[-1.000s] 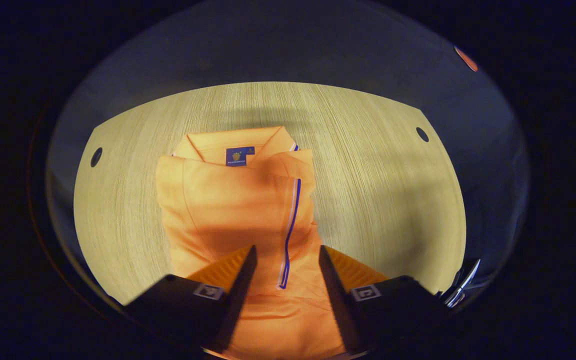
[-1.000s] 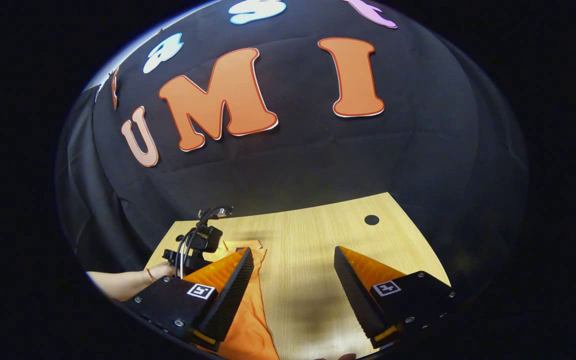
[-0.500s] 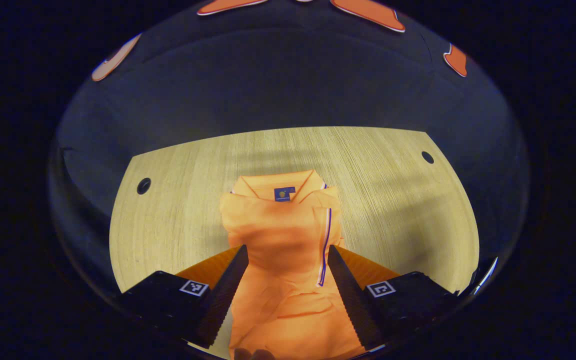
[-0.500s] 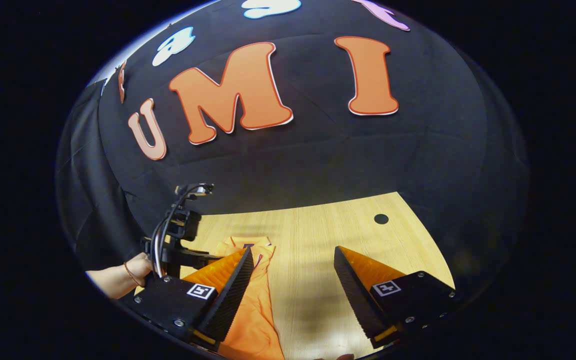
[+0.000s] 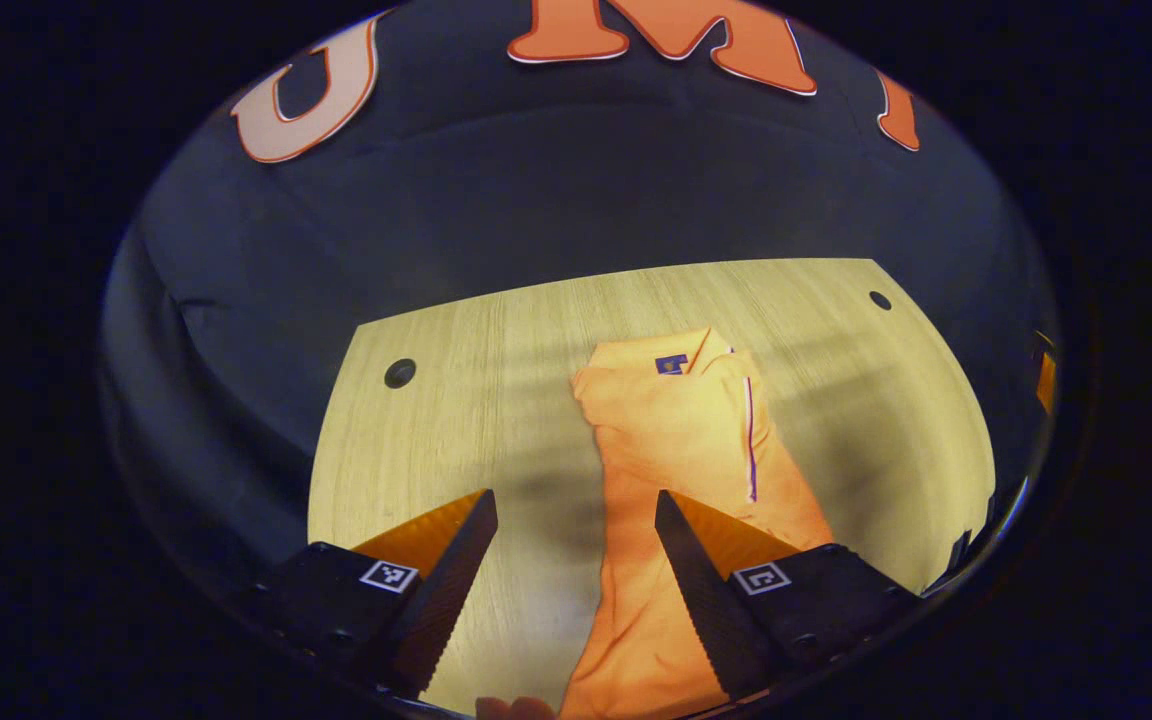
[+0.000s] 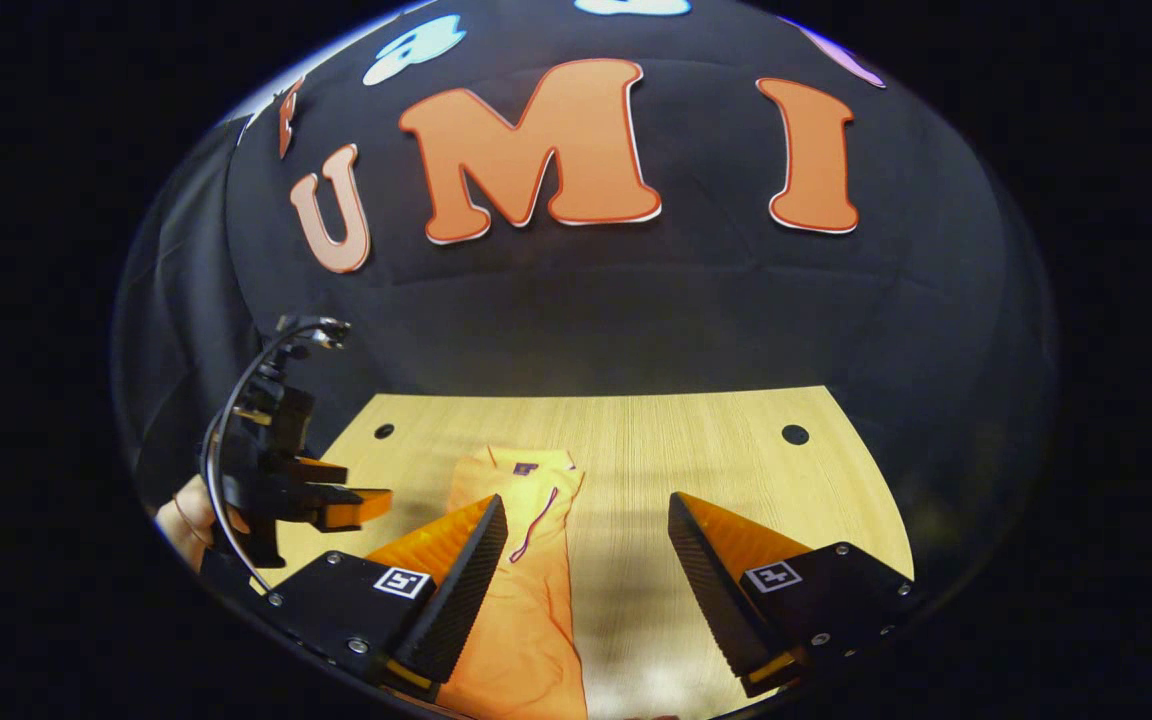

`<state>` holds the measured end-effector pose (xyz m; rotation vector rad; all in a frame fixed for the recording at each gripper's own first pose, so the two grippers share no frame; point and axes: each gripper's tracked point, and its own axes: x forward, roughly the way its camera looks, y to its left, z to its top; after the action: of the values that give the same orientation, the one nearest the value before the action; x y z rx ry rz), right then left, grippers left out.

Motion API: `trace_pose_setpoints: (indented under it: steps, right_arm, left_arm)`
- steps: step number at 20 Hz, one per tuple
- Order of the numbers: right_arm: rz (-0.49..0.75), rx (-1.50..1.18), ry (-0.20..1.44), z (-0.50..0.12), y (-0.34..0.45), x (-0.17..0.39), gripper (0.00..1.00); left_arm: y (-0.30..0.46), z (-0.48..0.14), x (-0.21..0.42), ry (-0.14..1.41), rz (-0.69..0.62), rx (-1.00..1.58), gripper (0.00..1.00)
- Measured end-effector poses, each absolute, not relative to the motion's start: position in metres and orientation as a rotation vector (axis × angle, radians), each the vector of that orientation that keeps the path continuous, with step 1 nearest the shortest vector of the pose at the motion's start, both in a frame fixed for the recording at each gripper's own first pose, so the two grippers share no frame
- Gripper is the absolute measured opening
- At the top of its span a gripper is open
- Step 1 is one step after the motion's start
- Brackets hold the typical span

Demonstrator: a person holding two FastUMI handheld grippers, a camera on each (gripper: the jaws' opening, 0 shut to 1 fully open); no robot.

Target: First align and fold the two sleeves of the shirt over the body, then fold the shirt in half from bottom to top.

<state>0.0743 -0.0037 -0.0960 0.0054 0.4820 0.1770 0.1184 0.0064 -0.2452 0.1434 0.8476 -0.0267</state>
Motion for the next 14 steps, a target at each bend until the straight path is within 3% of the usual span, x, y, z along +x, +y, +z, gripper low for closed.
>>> trace_pose_setpoints:
  steps: [6, 14]
  right_arm:
    - [0.196, -0.016, 0.621, -0.162, 0.031, 0.053, 0.99]
    - [0.215, -0.110, 0.858, -0.255, 0.037, -0.016, 0.99]
  left_arm:
    - [0.032, -0.278, 0.054, 0.886, -0.054, 0.145, 0.98]
    - [0.028, -0.333, -0.026, 0.984, -0.069, -0.001, 0.97]
